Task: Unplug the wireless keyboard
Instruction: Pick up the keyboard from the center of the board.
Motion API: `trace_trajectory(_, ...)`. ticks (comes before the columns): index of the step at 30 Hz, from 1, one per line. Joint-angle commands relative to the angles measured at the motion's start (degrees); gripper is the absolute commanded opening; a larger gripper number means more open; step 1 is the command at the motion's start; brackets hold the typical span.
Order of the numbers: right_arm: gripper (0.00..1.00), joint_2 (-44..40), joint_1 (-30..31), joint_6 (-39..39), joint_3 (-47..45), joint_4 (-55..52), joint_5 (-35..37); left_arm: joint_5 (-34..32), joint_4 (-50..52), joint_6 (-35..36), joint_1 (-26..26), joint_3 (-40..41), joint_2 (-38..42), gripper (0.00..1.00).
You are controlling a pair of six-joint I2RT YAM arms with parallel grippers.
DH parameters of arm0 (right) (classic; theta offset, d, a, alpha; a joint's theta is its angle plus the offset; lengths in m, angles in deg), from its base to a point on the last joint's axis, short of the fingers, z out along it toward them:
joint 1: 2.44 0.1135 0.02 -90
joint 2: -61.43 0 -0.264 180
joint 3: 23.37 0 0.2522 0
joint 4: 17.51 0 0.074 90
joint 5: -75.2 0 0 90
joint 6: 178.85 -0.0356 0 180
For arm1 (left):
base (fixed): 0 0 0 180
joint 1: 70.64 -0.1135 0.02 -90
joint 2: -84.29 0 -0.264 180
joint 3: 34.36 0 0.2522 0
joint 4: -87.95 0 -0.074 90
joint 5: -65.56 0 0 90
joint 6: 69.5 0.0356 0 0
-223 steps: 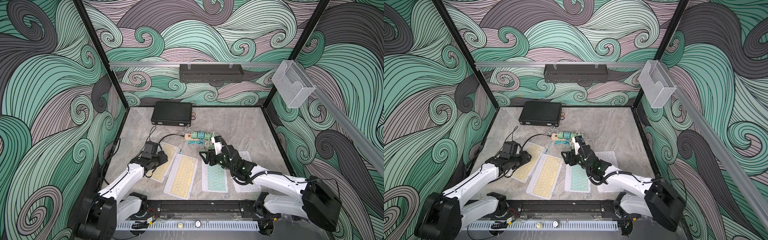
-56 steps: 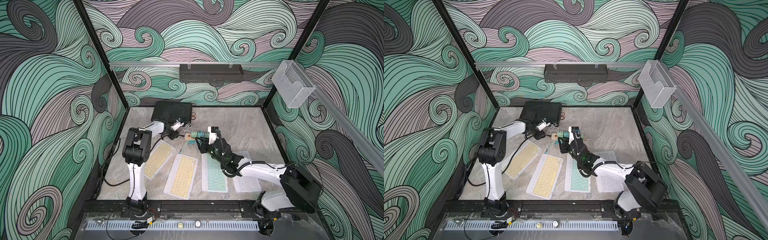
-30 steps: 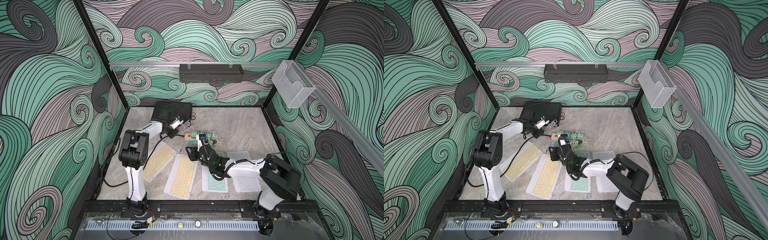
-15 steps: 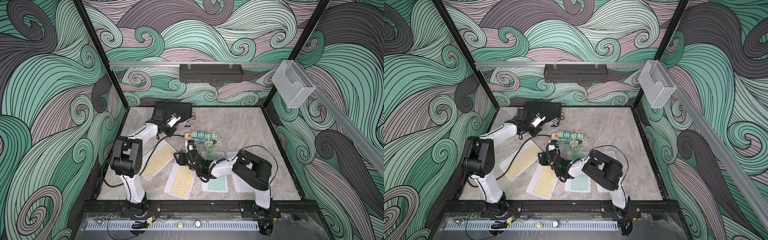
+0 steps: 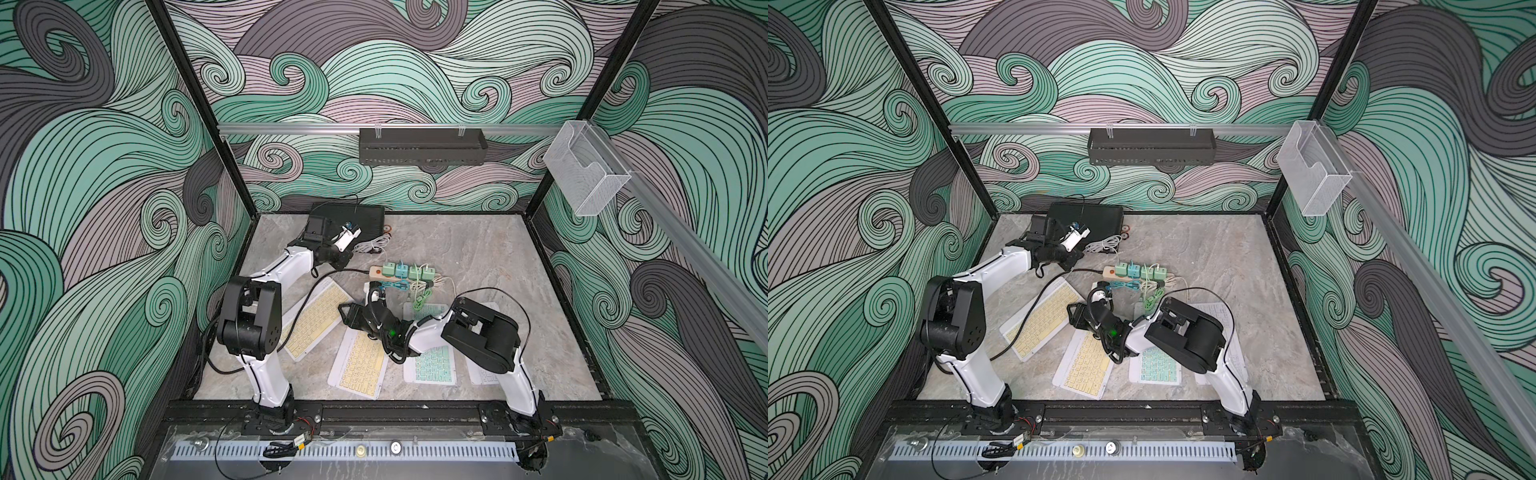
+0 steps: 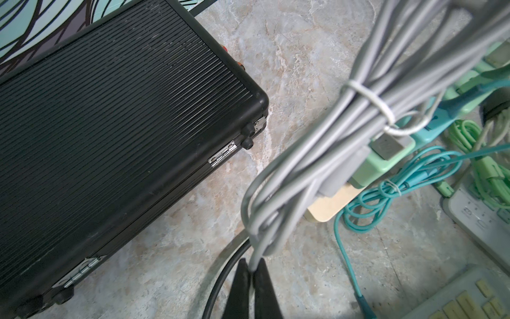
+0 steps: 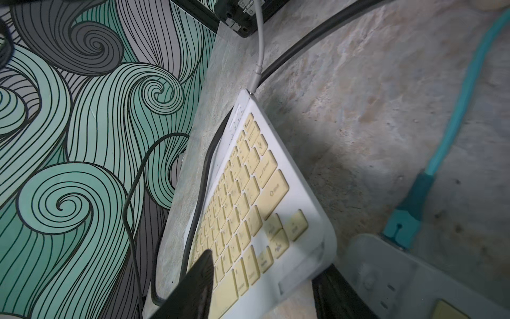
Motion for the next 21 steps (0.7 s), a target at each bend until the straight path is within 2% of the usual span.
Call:
trace_trajectory(1, 0.57, 2.3, 0.5, -2.1, 1.5, 3.0, -0.1, 3.2, -2.2, -0.5, -0.1, -0.1, 2.5, 0.00)
trace_trajectory(4, 0.56, 2.9, 0.6, -2.7, 1.3, 6.0, 0.8, 3.5, -2.3, -0.2, -0.1, 0.0, 2.2, 0.00)
trace_trajectory(8, 0.47, 1.7, 1.2, -1.3, -0.6, 9.9, 3.1, 4.0, -1.8, 0.1, -0.1, -0.5, 1.5, 0.00)
trace_trajectory(13, 0.18, -0.7, 1.4, 2.4, -3.7, 13.6, 4.5, 4.5, -2.5, 1.1, -0.1, 1.0, 2.6, 0.00)
trace_trajectory(14, 0.13, -1.3, 1.5, 3.0, -4.8, 14.1, 4.9, 4.5, -3.0, 1.2, -0.1, 1.6, 2.9, 0.05)
trace_trajectory(15, 0.08, -2.1, 1.5, 3.5, -6.1, 14.5, 5.3, 4.4, -3.6, 1.2, -0.1, 2.3, 3.1, 0.14)
trace_trajectory(18, 0.02, -4.7, 1.6, 5.6, -9.8, 15.7, 5.9, 4.3, -5.2, 1.5, -0.1, 3.7, 3.9, 0.37)
trace_trajectory(21, 0.00, -7.5, 1.6, 7.1, -12.6, 14.5, 6.1, 2.5, -6.1, 0.6, -0.1, 4.9, 4.8, 0.41)
